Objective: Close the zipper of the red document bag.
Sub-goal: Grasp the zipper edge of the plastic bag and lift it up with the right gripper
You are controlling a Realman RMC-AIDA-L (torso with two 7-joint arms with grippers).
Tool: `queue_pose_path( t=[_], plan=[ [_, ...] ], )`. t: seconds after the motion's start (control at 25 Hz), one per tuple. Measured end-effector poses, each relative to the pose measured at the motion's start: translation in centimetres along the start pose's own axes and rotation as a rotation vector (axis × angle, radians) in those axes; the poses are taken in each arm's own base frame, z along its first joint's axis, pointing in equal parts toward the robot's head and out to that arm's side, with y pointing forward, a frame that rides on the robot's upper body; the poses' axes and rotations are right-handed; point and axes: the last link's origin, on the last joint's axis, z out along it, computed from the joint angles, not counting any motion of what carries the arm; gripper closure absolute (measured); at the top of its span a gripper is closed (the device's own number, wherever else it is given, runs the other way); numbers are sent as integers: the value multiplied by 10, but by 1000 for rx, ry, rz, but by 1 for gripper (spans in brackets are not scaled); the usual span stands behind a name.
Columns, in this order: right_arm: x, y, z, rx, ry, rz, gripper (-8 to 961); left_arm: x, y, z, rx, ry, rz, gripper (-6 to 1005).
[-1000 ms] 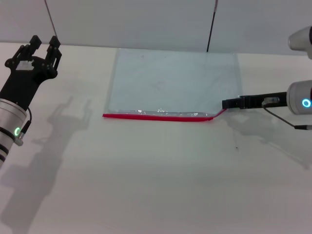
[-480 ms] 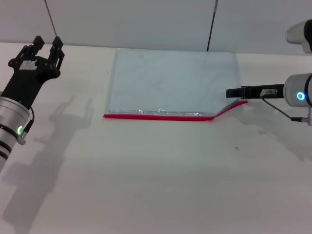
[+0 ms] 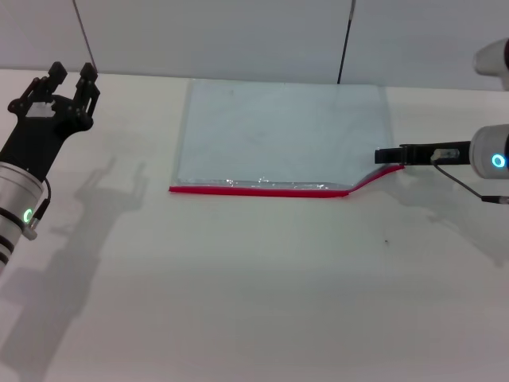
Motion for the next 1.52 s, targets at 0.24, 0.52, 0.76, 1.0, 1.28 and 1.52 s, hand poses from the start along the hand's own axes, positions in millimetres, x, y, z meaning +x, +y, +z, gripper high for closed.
queue_pose_path(
  t=[0.24,0.52,0.76,1.0,1.28,1.52],
  plan=[
    [2,-9,-12,-22,4,21,343,0,-1,-1,1,-1,0,564],
    [9,-14,-15,-28,29,29,339,0,-1,-1,1,-1,1,566],
    [13,-9,-13,-43,47,20,338,0,0,1,-1,1,1,567],
    [11,0,-11,-75,62,5,338,1,1,2,-4,3,0,568],
    [7,13,-2,-85,68,-8,338,1,3,4,-8,6,-2,570],
    [4,17,5,-58,55,-13,337,1,3,4,-10,5,-2,571]
  ],
)
